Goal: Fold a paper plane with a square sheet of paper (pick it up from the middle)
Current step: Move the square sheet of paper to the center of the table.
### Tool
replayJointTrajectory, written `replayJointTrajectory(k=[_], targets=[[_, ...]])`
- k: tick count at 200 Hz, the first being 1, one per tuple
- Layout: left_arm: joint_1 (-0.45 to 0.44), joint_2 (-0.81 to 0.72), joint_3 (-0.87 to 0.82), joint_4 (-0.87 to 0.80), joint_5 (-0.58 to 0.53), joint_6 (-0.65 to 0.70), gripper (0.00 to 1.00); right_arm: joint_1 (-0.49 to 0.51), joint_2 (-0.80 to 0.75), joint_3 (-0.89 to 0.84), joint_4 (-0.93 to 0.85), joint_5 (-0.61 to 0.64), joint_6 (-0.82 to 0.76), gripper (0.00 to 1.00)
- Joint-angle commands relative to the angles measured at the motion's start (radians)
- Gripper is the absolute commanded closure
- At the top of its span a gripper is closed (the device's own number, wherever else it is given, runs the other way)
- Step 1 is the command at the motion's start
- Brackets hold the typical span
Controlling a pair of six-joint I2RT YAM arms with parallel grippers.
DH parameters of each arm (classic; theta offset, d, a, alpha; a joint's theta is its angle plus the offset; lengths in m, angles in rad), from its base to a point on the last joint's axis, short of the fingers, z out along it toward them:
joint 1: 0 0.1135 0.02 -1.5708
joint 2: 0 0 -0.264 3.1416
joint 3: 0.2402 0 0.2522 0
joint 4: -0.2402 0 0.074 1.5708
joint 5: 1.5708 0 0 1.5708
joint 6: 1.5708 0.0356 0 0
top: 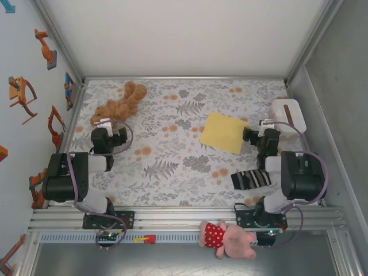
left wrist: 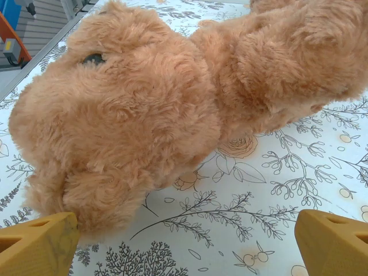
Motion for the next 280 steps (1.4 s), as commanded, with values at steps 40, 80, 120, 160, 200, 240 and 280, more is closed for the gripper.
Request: replayJointTrajectory(k=[40, 80, 120, 160, 200, 240, 280], targets=[[0.002, -0.001, 0.019, 0.017, 0.001, 0.014, 0.04, -0.003, -0.002, 0.024, 0.008, -0.004, 0.004, 0.01], [0.002, -0.001, 0.019, 0.017, 0.001, 0.013, 0.04, -0.003, -0.001, 0.024, 0.008, -0.005, 0.005, 0.01], [0.001, 0.000, 0.020, 0.017, 0.002, 0.013, 0.04, -0.003, -0.001, 0.024, 0.008, -0.004, 0.005, 0.01], [0.001, -0.001, 0.018, 0.015, 0.001, 0.013, 0.04, -0.004, -0.001, 0.024, 0.008, -0.004, 0.004, 0.01], [-0.003, -0.013, 0.007, 0.034, -0.019, 0.010, 0.04, -0.004, -0.020, 0.017, 0.012, -0.019, 0.001, 0.01], [-0.015, -0.202, 0.022, -0.171, -0.086, -0.015, 0.04, -0.003, -0.213, 0.037, -0.176, 0.026, 0.009, 0.01], [-0.048, -0.414, 0.191, -0.629, -0.110, -0.169, 0.04, 0.016, -0.370, 0.225, -0.589, 0.060, 0.170, 0.01]])
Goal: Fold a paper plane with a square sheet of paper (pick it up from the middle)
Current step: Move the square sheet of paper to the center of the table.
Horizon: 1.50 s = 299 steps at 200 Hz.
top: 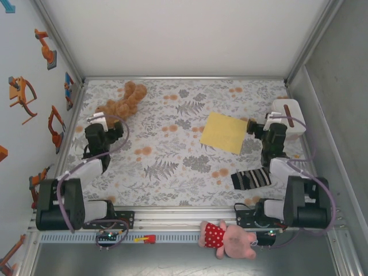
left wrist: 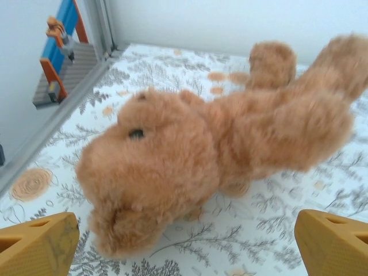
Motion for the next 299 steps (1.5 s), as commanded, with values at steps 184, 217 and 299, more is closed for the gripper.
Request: replayJointTrajectory(k=[184, 217, 299], targets=[[-0.177, 0.063, 0.370, -0.664, 0.511, -0.587, 0.08, 0.114, 0.606, 0.708, -0.848, -0.347, 0.542, 0.33], [-0.227, 0.151, 0.408, -0.666, 0.510, -0.605, 0.10, 0.124, 0.660, 0.719, -0.879, -0.331, 0.538, 0.34], [-0.369, 0.408, 0.552, -0.668, 0.523, -0.634, 0.16, 0.361, 0.718, 0.658, -0.878, -0.340, 0.572, 0.35]])
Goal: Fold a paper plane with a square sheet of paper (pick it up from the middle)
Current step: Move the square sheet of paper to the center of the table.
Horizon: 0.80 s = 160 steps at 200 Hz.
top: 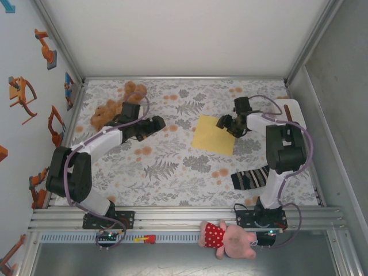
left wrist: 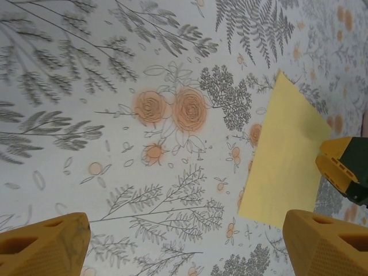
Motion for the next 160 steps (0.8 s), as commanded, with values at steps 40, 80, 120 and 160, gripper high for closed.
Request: replayJointTrajectory(k=[40, 80, 120, 160], targets=[[-0.069, 0.123, 0.047, 0.008, 0.039, -0.081, 0.27, 0.243, 0.071, -0.035, 0.026, -0.087, 0.061, 0.43], [-0.106, 0.114, -0.005, -0.010, -0.039, -0.163, 0.41, 0.336, 0.035, -0.040, 0.135, -0.159, 0.197, 0.49], [-0.142, 0.066, -0.060, 0.020, -0.046, -0.228, 0.47, 0.321, -0.093, -0.097, 0.195, -0.122, 0.254, 0.54], [-0.194, 0.034, -0.085, -0.013, -0.097, -0.258, 0.49, 0.316, -0.088, -0.110, 0.082, -0.153, 0.177, 0.60]])
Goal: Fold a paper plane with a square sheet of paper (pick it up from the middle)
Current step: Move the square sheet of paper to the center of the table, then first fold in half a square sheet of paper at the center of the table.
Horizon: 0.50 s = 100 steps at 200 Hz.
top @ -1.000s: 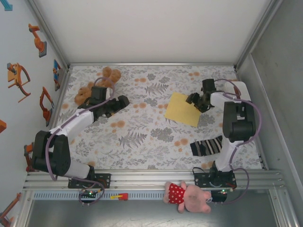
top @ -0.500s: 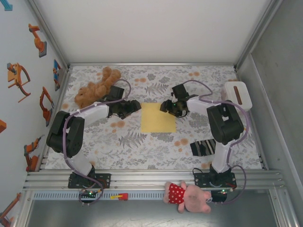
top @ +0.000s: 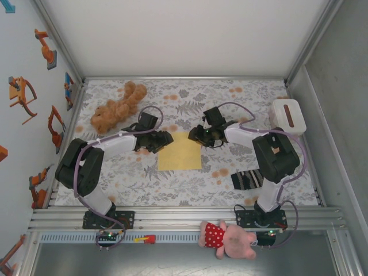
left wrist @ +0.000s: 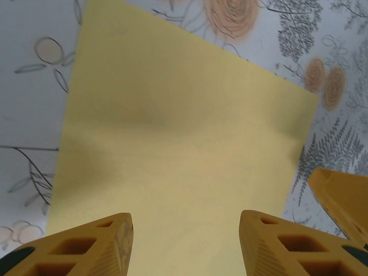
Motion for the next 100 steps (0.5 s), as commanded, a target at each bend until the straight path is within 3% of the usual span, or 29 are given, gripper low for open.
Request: replayJointTrajectory(k=[1, 100], targets=[[-0.025, -0.040, -0.021, -0.029, -0.039, -0.042, 0.49, 0.000, -0.015, -0.016, -0.068, -0.019, -0.029, 0.60], [-0.029, 0.038, -0.063, 0.050, -0.031, -0.076, 0.54, 0.001, 0.034, -0.033, -0.108, -0.040, -0.068, 0.64]])
